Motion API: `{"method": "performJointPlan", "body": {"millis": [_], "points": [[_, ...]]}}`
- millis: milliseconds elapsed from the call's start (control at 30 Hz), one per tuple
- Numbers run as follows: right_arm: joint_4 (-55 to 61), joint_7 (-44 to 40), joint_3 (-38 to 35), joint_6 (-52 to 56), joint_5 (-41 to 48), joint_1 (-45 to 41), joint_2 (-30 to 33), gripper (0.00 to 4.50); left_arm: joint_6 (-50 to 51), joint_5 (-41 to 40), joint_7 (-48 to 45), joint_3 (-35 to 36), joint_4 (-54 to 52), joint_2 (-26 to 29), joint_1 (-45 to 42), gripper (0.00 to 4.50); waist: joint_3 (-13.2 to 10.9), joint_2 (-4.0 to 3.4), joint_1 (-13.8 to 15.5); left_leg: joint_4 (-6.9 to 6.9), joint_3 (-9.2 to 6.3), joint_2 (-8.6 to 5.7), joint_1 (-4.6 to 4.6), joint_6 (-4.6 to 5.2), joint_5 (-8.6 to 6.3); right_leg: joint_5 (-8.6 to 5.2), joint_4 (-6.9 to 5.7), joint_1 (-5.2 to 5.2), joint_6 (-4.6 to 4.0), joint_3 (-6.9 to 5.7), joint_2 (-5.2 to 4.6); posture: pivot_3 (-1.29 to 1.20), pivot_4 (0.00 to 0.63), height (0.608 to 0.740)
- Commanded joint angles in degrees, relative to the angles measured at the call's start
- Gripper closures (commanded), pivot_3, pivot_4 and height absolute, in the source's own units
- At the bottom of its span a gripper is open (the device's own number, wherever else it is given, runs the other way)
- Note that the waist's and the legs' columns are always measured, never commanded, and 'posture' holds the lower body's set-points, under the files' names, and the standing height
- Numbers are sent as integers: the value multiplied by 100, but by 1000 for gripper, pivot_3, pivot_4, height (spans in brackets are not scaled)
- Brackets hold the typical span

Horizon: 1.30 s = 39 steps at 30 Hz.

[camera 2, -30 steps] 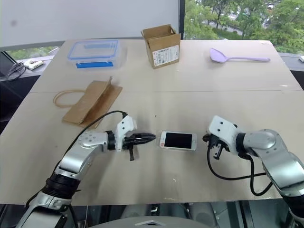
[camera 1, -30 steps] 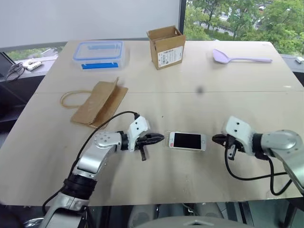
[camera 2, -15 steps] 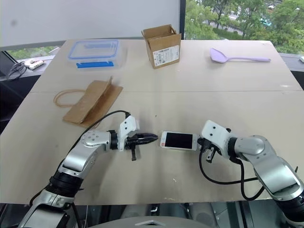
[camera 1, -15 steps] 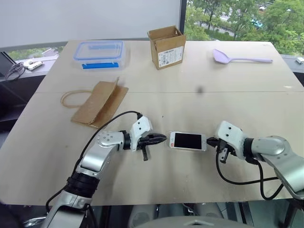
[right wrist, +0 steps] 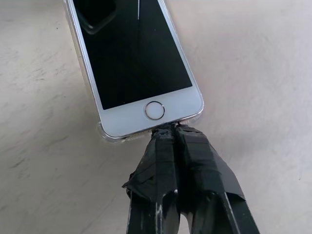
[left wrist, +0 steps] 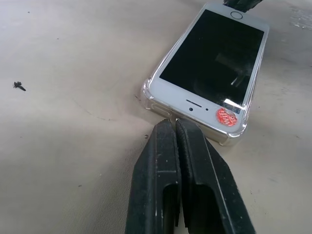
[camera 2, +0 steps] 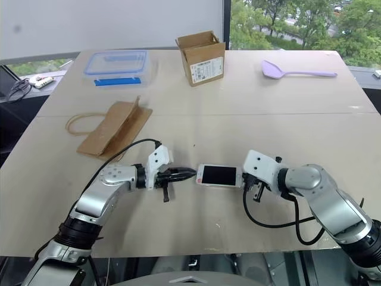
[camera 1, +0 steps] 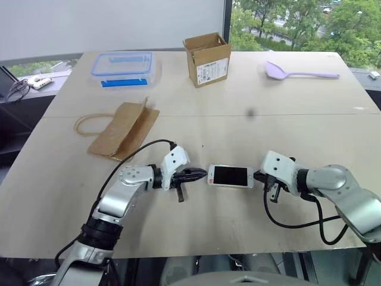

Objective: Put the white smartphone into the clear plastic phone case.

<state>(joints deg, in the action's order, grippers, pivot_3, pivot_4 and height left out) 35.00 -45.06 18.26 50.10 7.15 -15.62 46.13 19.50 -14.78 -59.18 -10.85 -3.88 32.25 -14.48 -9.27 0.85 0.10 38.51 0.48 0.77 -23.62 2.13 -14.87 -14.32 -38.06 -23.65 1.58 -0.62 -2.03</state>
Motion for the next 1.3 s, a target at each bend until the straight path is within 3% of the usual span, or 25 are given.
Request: {"method": "performJointPlan", "body": {"millis": [33,267,500,700,800,1067,1300], "points": [[187,-123,314,-176,163,-168,-292,4500,-87,-35,-38,-161,-254,-118,23,4387,1,1,-23,1,0,0,0,0,0,0,-1,0,0,0,0,0,150,740],[-38,-109,337,-326,-38,-148,-290,4500,-100,-30,-16,-18,-232,-45,81,4387,4,4,-87,1,6,7,44,0,0,0,-4,40,-1,3,2,0,150,740],[171,-99,-845,-170,270,426,92,4500,555,-1162,-472,755,-477,149,-105,4387,1,5,-62,-9,16,15,61,0,-1,-1,1,53,-1,14,-4,0,150,740],[255,-30,-1468,-164,593,775,85,4500,475,-883,-562,162,-373,-40,-397,4387,1,5,-15,-9,25,8,64,0,-1,-1,6,58,0,18,-1,0,150,740],[353,61,-1677,-46,973,716,-257,4500,262,-527,-528,-263,23,-287,-576,4387,0,6,-19,-10,29,9,66,0,-1,-1,5,57,0,25,5,0,150,740],[111,204,-1034,-19,1075,397,-632,4500,-125,-77,-544,-523,476,-324,-606,4387,0,6,-66,-11,34,12,70,0,-1,-1,4,56,0,31,9,0,150,740],[-586,227,101,253,549,174,-375,4500,-159,-47,-477,-484,367,-319,-457,4387,9,13,-64,-11,35,13,76,0,-1,-1,5,59,0,33,7,0,150,740]]}}
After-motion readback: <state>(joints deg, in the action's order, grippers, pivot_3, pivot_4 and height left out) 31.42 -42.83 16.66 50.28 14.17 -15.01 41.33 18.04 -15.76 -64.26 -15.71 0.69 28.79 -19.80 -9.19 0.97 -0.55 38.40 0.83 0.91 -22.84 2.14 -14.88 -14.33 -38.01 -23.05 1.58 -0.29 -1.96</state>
